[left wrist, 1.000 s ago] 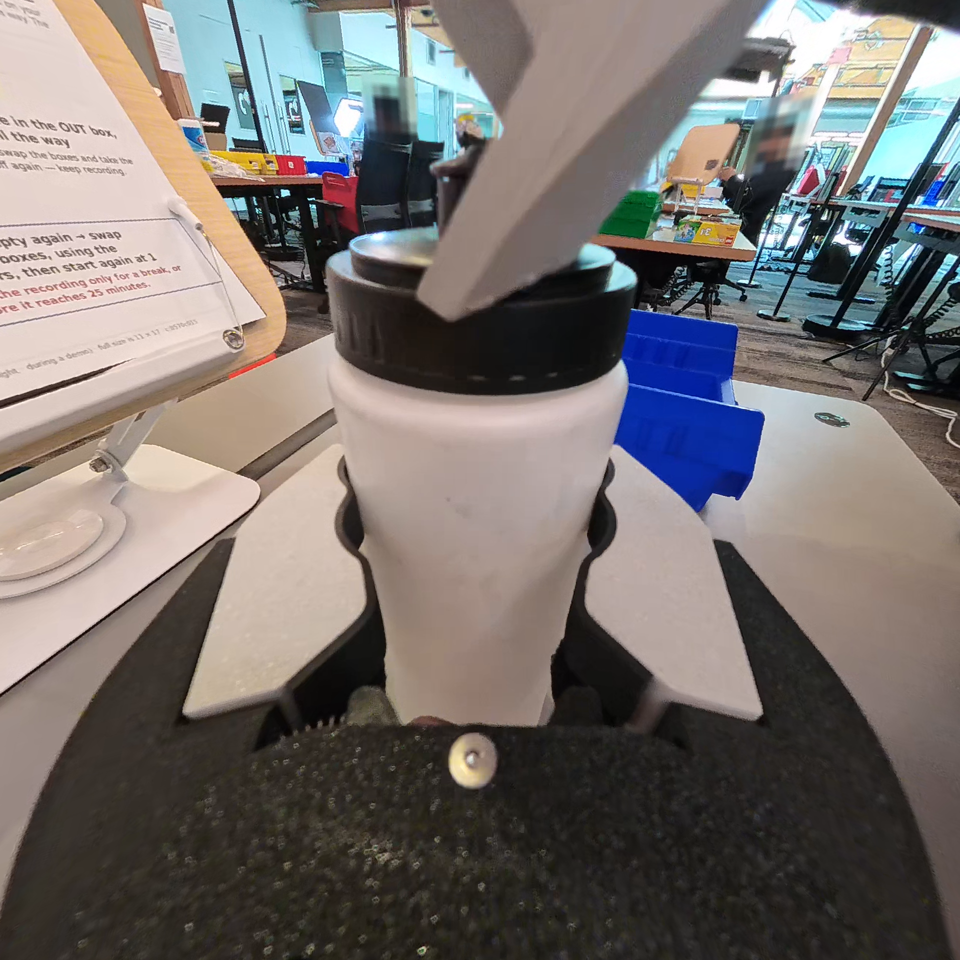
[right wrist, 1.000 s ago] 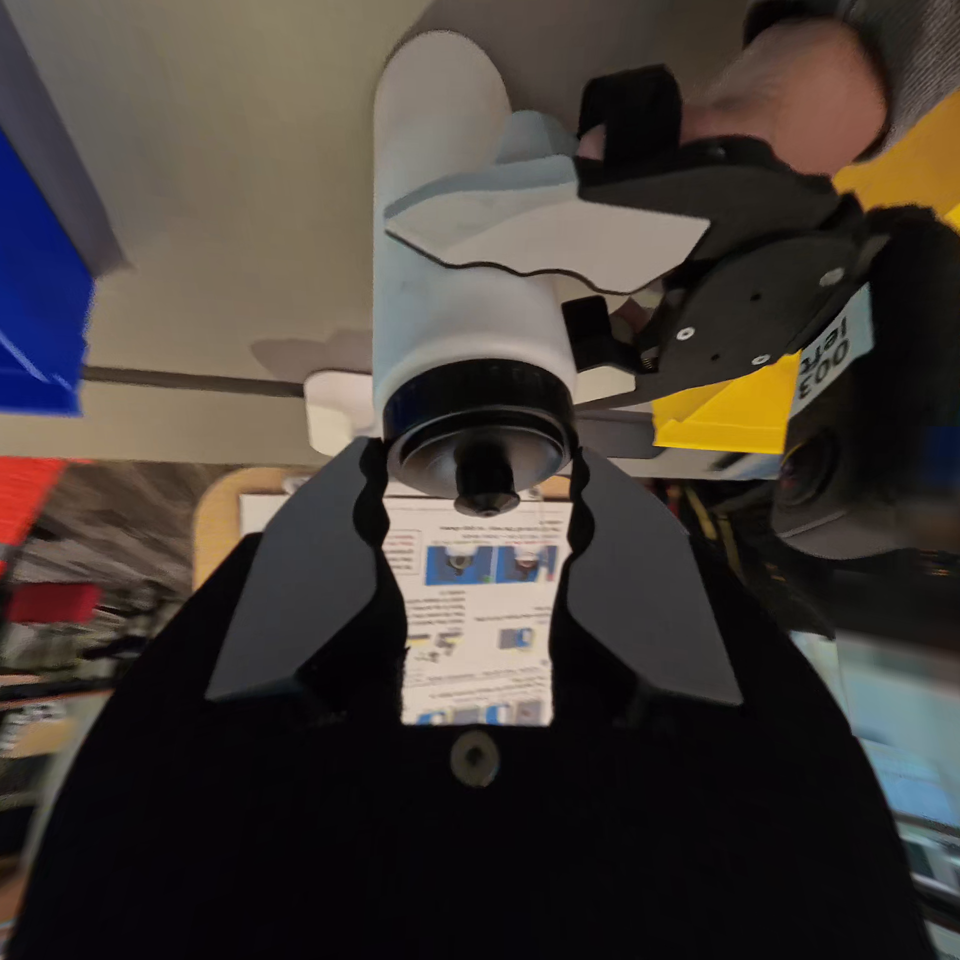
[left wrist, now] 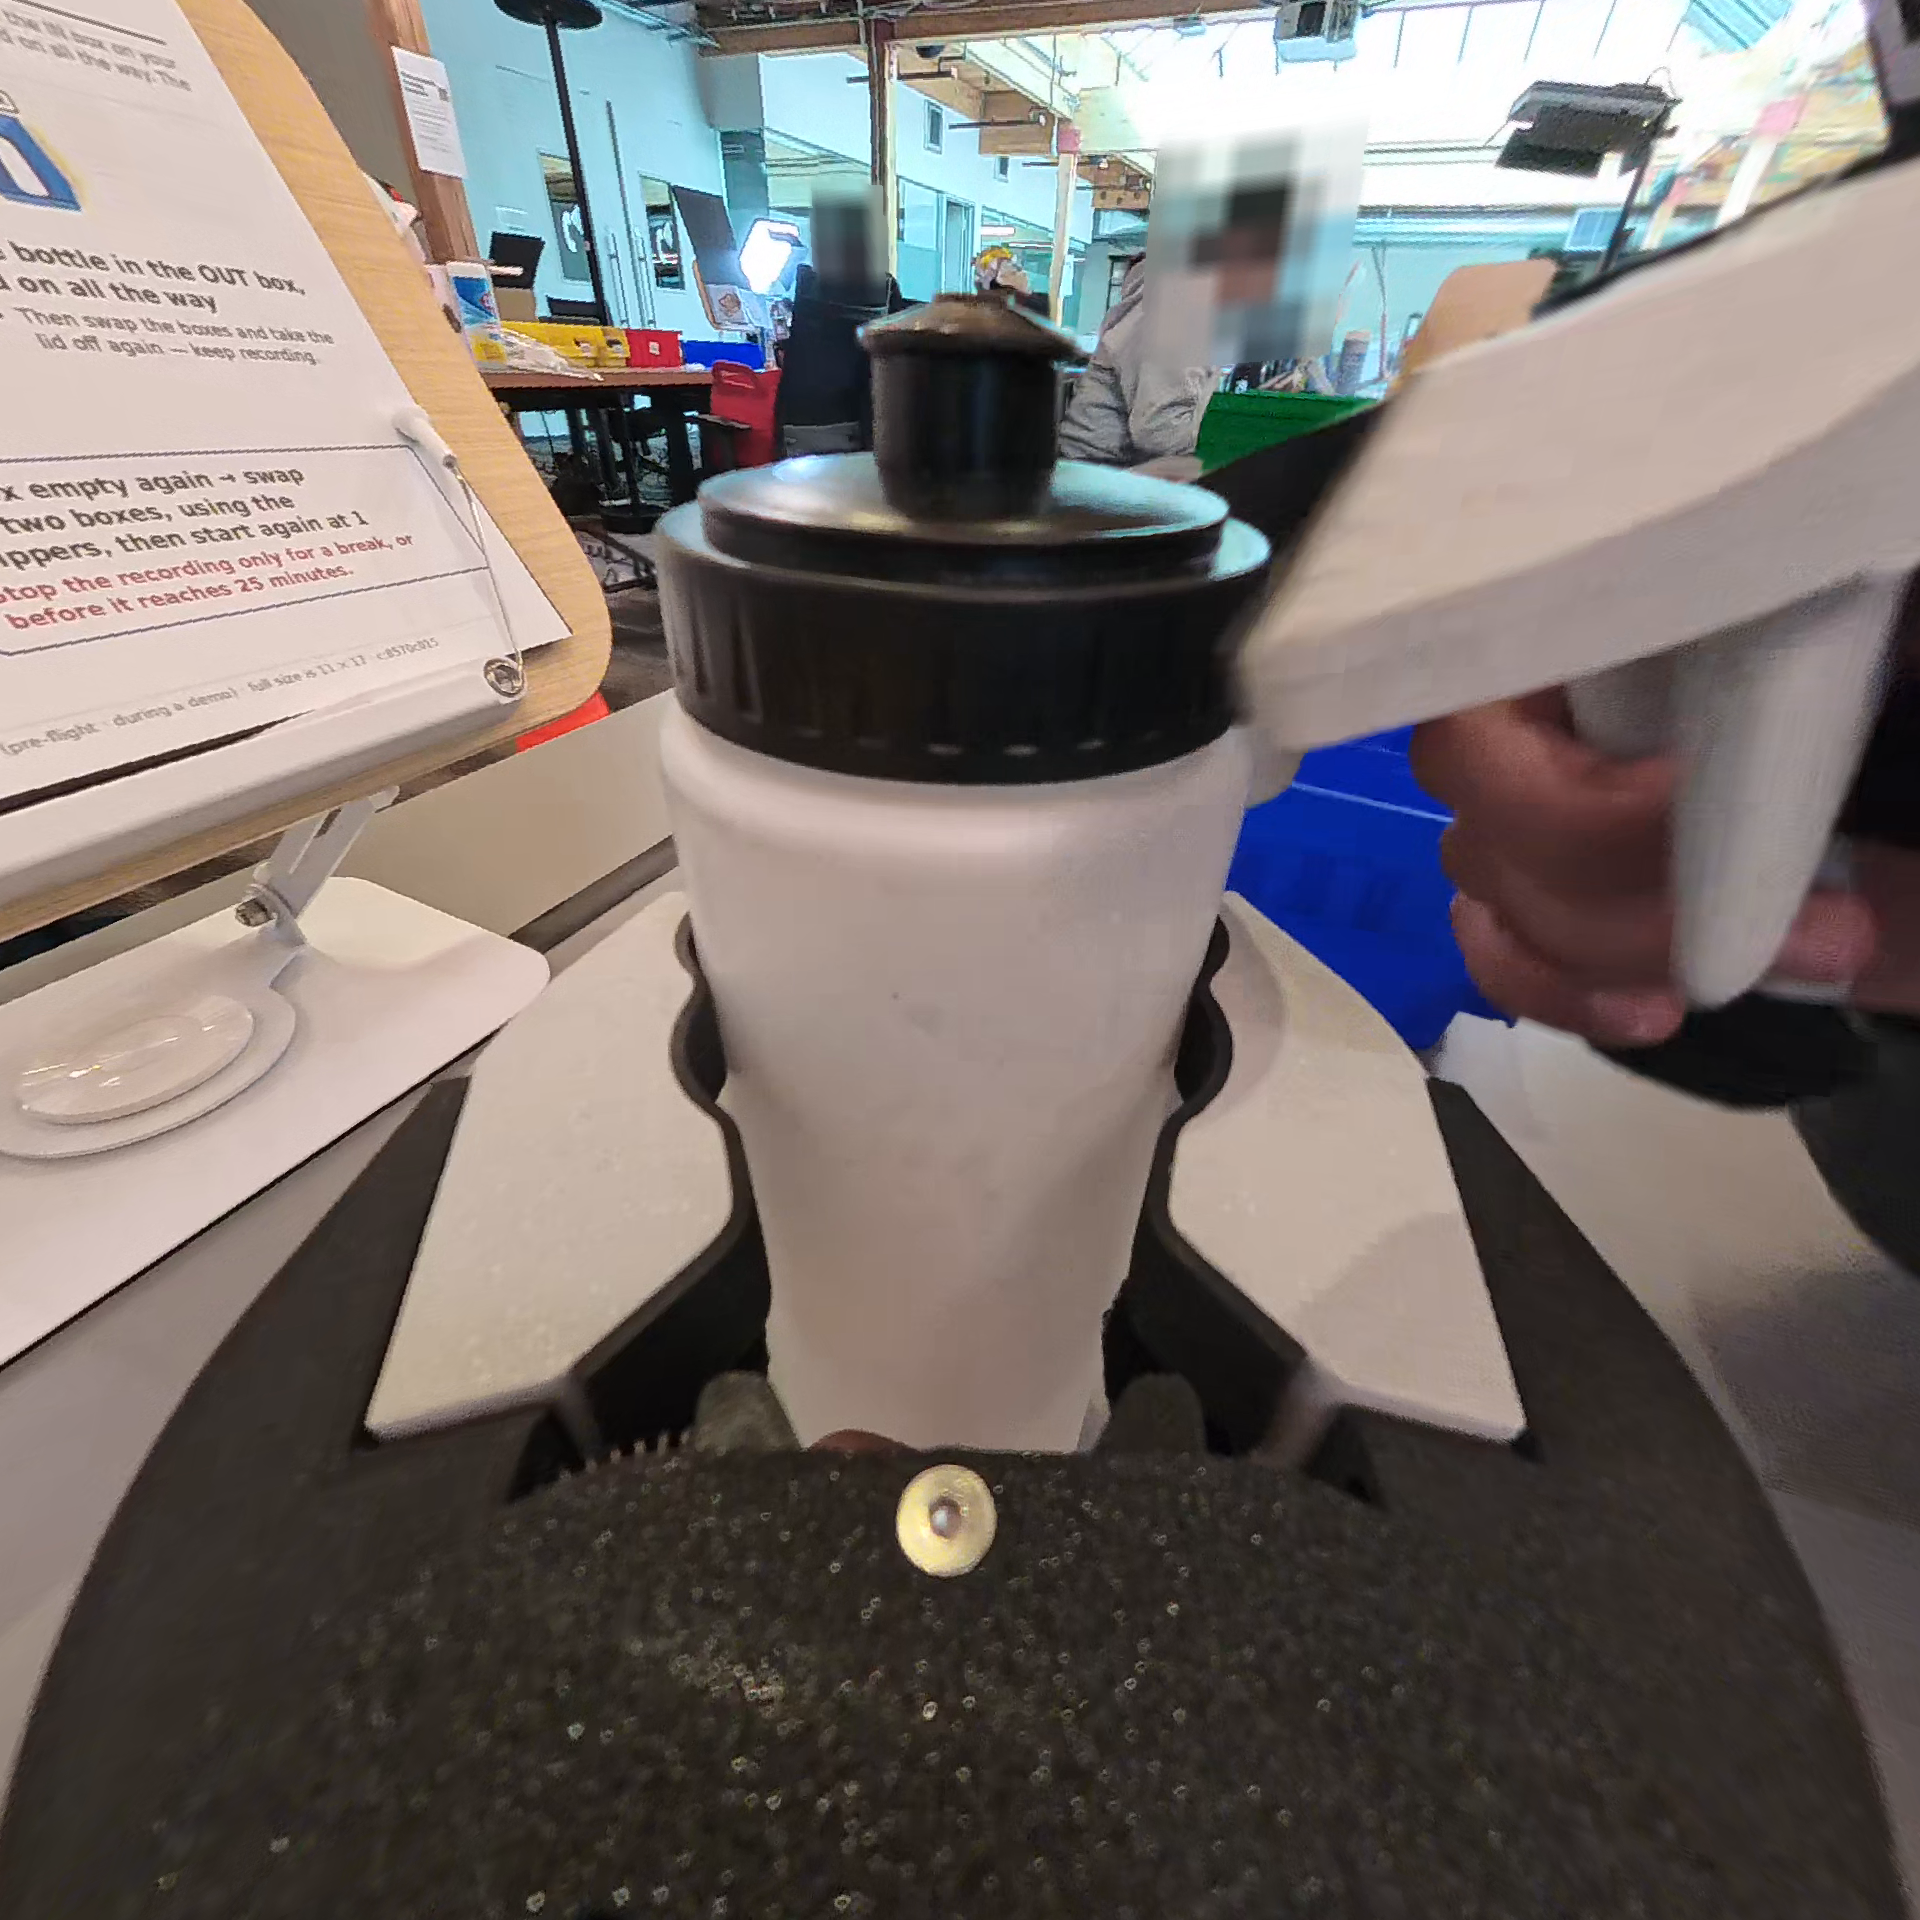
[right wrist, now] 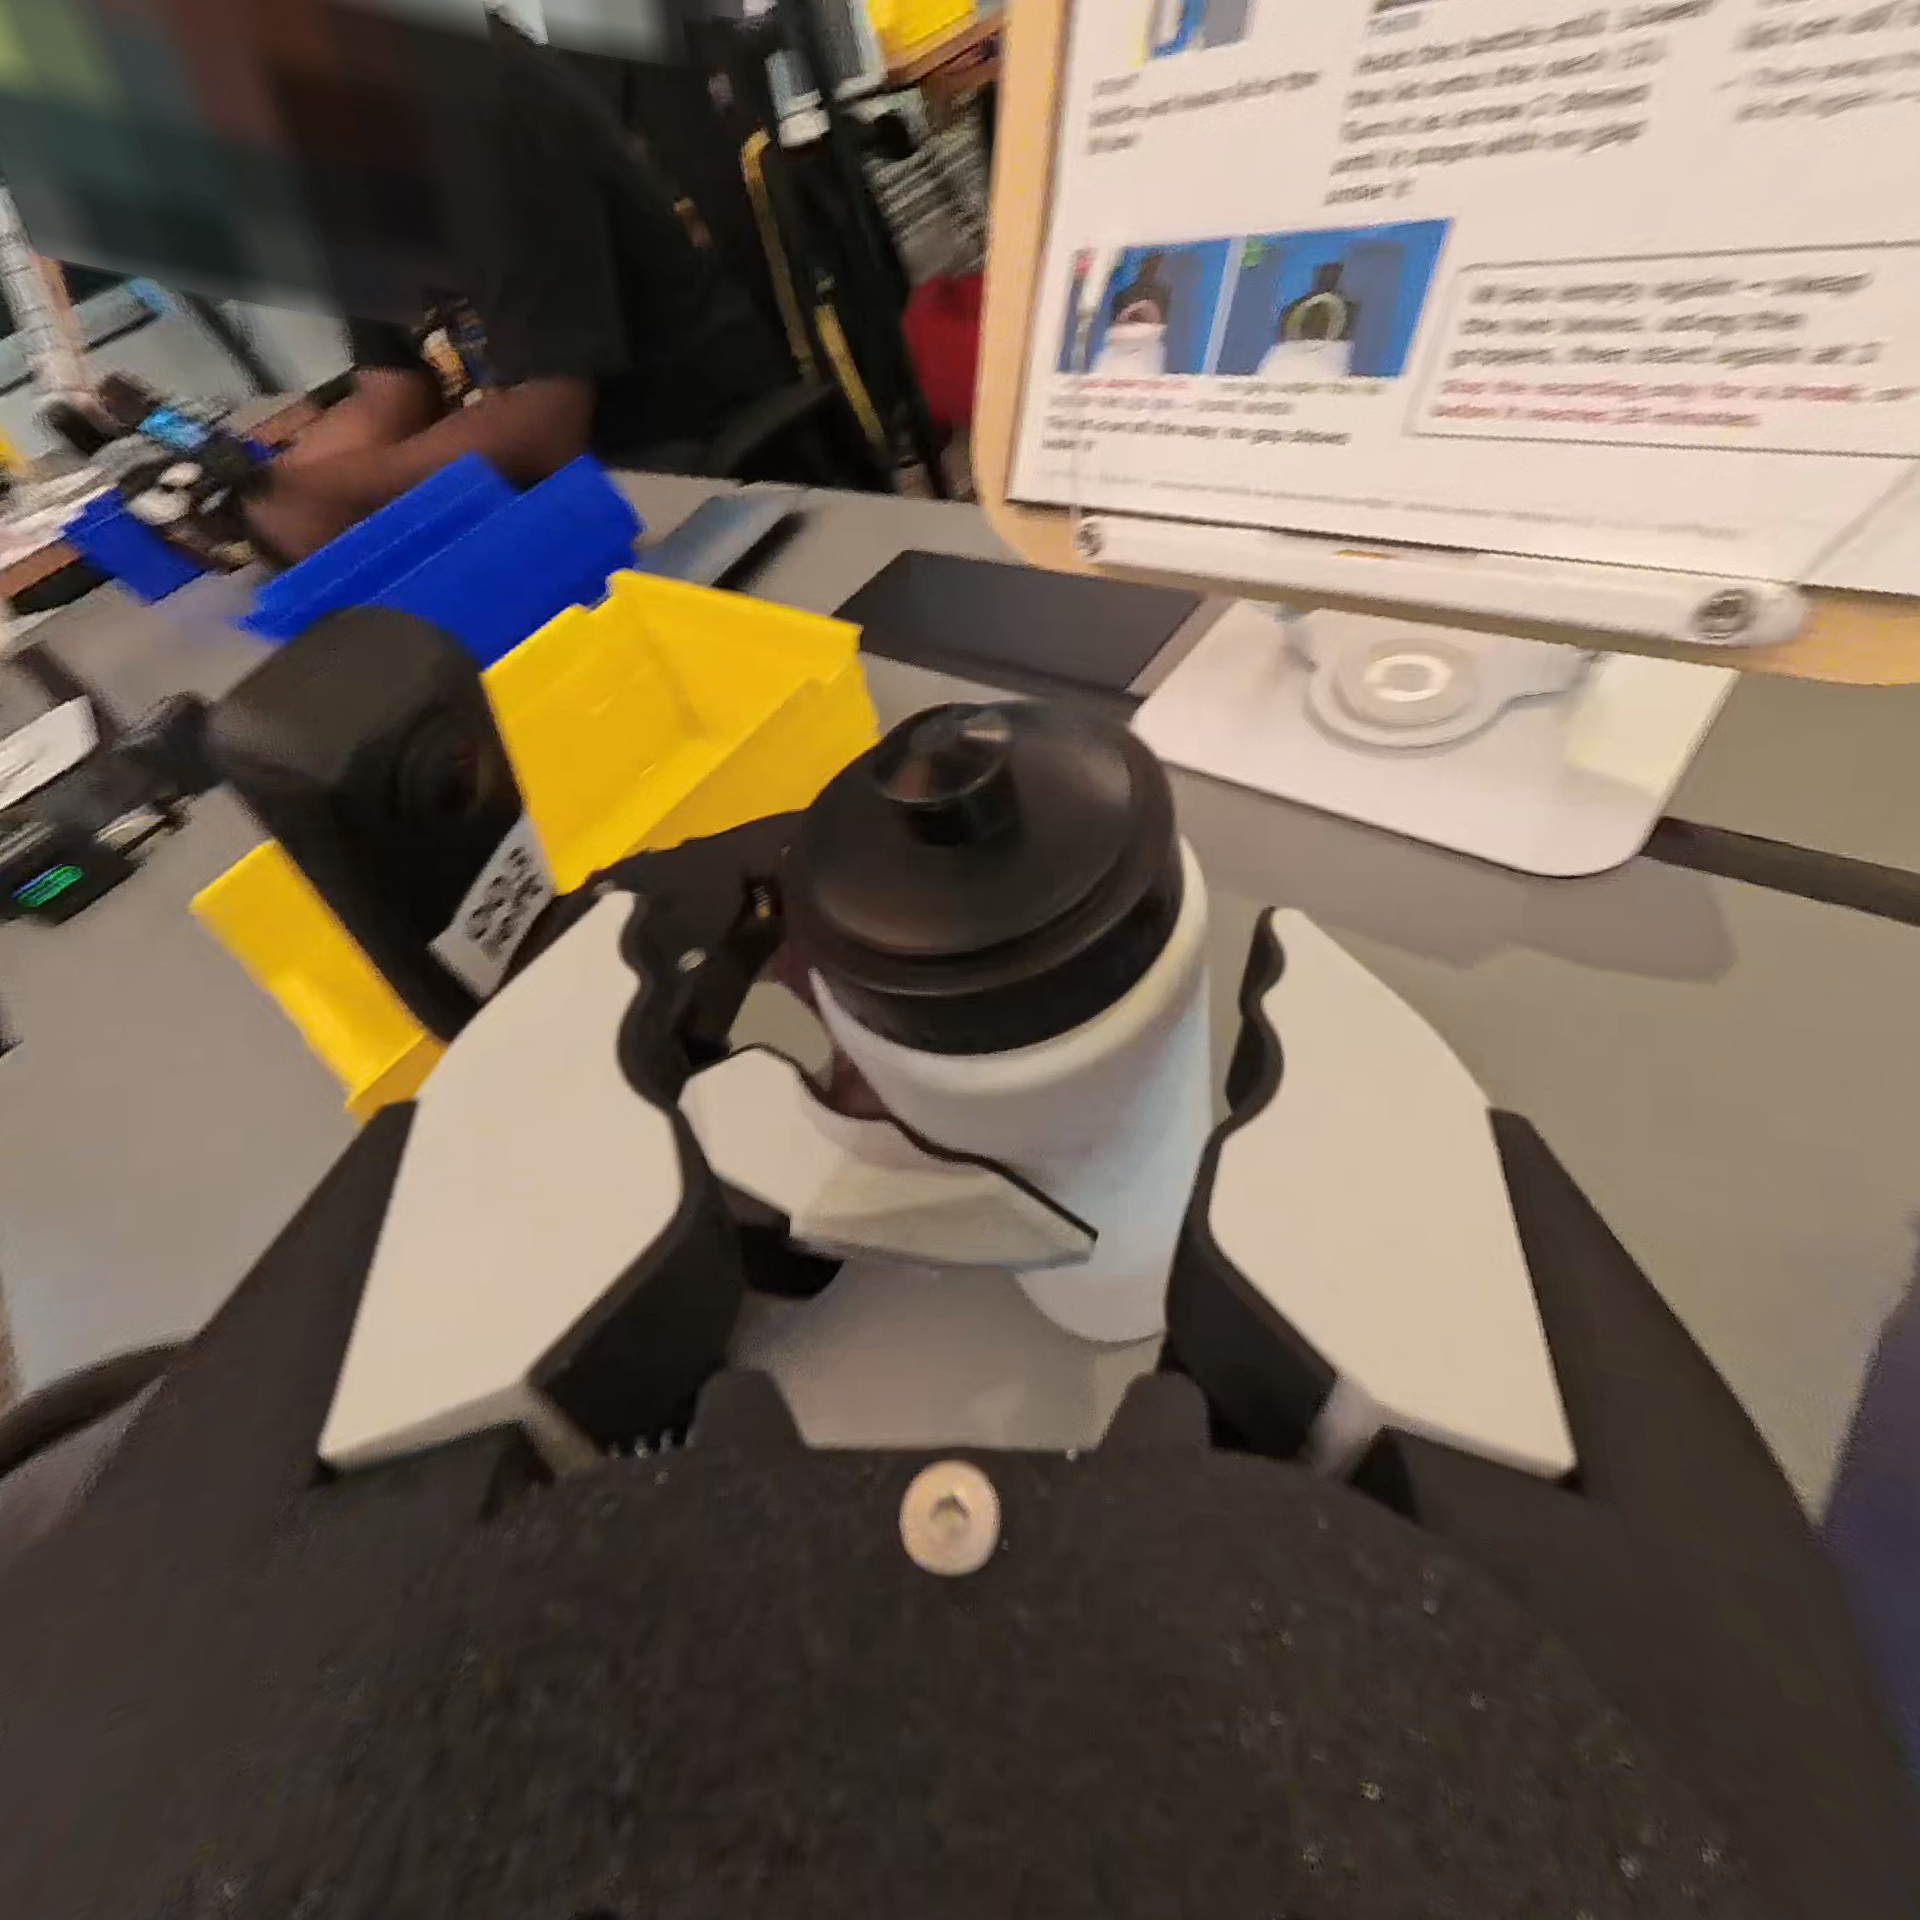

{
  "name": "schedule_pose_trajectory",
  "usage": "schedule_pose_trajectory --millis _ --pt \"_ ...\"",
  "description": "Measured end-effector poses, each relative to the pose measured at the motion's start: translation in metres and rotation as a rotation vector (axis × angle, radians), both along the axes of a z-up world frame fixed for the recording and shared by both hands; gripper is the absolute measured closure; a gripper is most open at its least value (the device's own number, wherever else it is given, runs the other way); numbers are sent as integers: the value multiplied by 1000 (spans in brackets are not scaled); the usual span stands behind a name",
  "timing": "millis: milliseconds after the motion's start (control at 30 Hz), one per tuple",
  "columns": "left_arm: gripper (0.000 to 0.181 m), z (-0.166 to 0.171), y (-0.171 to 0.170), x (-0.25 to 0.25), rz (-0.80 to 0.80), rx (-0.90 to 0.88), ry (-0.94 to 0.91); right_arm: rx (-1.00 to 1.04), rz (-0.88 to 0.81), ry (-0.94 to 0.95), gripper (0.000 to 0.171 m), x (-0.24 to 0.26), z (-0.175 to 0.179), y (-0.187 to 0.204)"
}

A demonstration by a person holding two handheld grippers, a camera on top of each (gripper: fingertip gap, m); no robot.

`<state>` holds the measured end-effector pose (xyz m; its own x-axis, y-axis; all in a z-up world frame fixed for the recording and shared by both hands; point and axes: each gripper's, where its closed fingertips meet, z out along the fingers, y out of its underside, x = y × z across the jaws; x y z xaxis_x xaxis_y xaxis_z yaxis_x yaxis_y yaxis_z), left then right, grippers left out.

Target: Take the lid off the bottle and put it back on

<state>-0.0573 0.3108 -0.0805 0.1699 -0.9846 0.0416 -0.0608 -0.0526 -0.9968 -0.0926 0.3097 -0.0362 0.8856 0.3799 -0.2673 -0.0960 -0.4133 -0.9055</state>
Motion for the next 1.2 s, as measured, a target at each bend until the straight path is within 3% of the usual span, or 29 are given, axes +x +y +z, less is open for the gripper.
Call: schedule_pose_trajectory --millis 67,100,133,233,567,767,900,967,1033,1100,1200 --pt "94 0 0 0 4 2 2 48 -106 2 73 4 -1 7" --pt "94 0 -1 0 3 6 6 84 -143 -3 93 5 3 8" --pt "94 0 -2 1 -1 8 7 120 -162 -31 98 6 7 7" --pt "95 0 -2 0 -12 0 5 147 -140 -133 100 6 9 6" --pt "95 0 -4 -1 -55 -6 1 -50 425 -307 101 4 4 1" --pt "95 0 -12 2 -103 7 7 -71 876 -439 101 9 3 -11" --pt "95 0 -12 1 -109 1 2 -70 1013 -547 101 11 2 -10" --pt "95 0 -11 1 -108 -5 -3 -4 979 -580 99 9 7 -8" --pt "95 0 -10 1 -107 -7 -4 39 882 -522 75 4 16 -10" --pt "95 0 -10 1 -107 -8 -6 74 734 -483 62 4 22 -14" --pt "95 0 -11 1 -102 -7 -8 170 368 -399 70 15 26 -11"
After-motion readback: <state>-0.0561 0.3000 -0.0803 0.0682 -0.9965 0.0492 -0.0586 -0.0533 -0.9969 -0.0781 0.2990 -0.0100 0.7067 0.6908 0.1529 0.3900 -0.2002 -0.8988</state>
